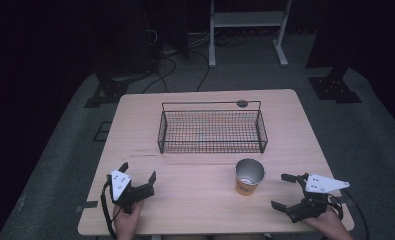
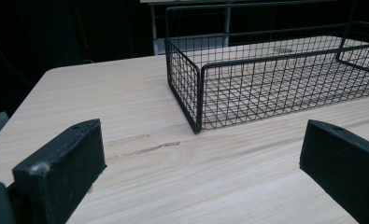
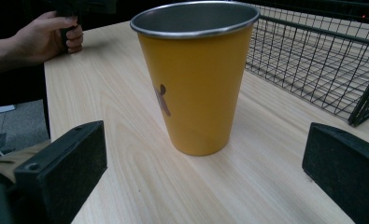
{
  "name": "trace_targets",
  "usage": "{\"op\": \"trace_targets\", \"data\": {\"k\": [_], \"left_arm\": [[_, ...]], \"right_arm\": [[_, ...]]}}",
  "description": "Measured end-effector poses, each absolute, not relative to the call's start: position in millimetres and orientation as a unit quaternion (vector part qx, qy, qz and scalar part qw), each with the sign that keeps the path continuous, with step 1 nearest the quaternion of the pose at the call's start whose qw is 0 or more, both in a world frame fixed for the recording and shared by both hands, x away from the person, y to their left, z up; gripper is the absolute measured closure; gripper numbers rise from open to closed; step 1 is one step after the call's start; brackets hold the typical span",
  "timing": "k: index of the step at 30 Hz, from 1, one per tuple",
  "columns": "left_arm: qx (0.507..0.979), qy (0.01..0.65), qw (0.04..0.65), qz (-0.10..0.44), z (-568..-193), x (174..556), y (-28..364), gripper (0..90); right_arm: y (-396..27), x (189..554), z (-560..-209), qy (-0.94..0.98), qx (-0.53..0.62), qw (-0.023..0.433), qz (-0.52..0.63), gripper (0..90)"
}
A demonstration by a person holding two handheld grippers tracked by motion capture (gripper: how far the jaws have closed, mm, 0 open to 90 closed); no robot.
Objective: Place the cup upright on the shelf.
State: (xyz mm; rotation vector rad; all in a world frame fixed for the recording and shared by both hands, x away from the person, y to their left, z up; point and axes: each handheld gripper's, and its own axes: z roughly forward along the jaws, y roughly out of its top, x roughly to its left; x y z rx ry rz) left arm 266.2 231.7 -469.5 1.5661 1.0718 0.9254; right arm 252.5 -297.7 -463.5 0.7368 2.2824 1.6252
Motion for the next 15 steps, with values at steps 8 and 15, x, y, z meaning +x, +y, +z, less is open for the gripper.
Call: {"op": "trace_targets", "data": {"k": [8,15], "left_arm": [[0.646,0.441,0.493,0.382,-469.5,266.0,231.4,0.0],[0.646,0.44,0.493,0.382,-469.5,266.0,231.3,0.0]], "right_arm": [[-281.1,259.6,-458.6,0.789,0.24,0.12,0.552,0.0],[-270.5,265.9,-455.6,0.792,0.237,0.121,0.55,0.0]]}}
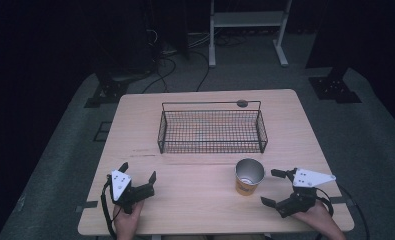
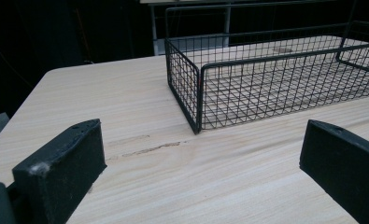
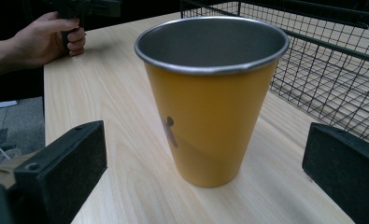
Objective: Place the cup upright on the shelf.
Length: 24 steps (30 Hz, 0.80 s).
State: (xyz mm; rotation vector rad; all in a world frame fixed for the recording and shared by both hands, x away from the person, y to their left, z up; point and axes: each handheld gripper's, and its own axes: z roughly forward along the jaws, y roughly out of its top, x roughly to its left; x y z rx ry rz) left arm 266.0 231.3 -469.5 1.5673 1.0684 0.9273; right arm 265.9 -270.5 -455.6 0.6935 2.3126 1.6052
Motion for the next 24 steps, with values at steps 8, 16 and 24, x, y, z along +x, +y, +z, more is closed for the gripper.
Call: {"op": "trace_targets", "data": {"k": [8,16,24], "left_arm": [[0.646,0.44,0.493,0.383,-469.5,265.8,231.2,0.0],[0.646,0.439,0.493,0.382,-469.5,265.9,231.3,0.0],[0.646,0.439,0.493,0.383,-469.5,265.9,231.2,0.0]], "right_arm": [[-258.2,276.6,-455.6,0.795,0.237,0.116,0.547,0.0],[-245.9,285.5,-449.4,0.804,0.231,0.123,0.535,0.0],[-239.0,292.1,-452.4,0.804,0.234,0.115,0.534,0.0]]}}
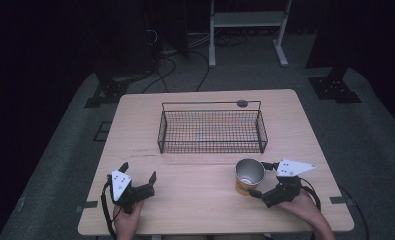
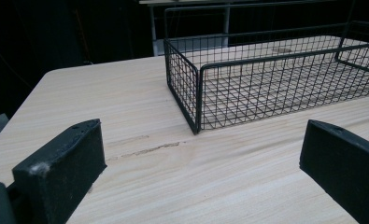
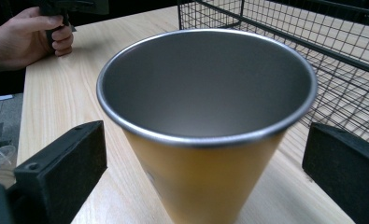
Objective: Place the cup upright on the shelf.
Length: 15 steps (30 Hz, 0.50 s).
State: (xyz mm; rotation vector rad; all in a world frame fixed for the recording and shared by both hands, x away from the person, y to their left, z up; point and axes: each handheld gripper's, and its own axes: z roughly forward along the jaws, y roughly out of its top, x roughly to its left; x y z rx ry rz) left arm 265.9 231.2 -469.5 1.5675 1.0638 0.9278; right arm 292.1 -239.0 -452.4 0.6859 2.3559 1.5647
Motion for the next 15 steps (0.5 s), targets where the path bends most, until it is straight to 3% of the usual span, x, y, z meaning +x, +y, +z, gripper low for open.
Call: {"op": "trace_targets", "data": {"k": [15], "left_arm": [[0.647,0.438,0.495,0.381,-469.4,266.0,231.8,0.0]], "right_arm": [[-219.2,302.7,-447.7,0.814,0.224,0.11,0.525,0.0]]}}
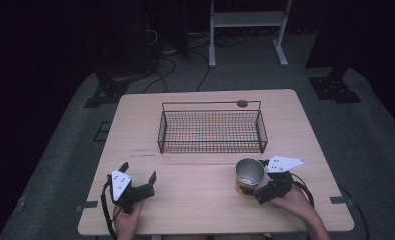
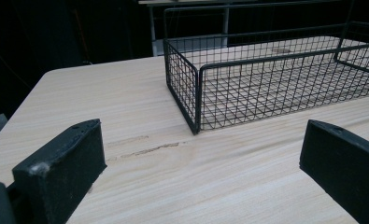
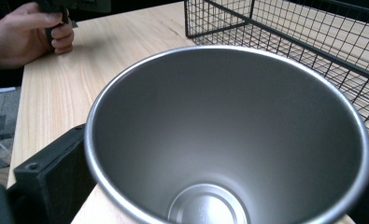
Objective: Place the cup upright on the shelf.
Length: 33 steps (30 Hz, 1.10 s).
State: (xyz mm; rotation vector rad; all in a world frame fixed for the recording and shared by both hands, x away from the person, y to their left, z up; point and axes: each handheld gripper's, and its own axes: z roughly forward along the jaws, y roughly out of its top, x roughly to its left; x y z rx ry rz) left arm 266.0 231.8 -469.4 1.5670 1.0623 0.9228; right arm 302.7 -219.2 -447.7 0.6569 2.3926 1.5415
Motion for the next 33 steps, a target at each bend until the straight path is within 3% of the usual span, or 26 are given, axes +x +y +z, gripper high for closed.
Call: {"op": "trace_targets", "data": {"k": [13,14,20,33], "left_arm": [[0.646,0.438,0.495,0.381,-469.4,265.9,231.8,0.0],[0.646,0.438,0.496,0.381,-469.5,265.9,231.8,0.0],[0.646,0.438,0.496,0.38,-469.4,266.1,231.9,0.0],[0.646,0.438,0.496,0.381,-469.4,266.0,231.8,0.0]], "right_arm": [[-213.8,307.4,-448.0,0.819,0.22,0.111,0.518,0.2],[-214.8,307.8,-447.7,0.817,0.219,0.108,0.522,6.8],[-215.7,307.1,-446.4,0.816,0.218,0.11,0.525,11.5],[-216.1,310.2,-437.5,0.815,0.219,0.096,0.528,11.8]]}}
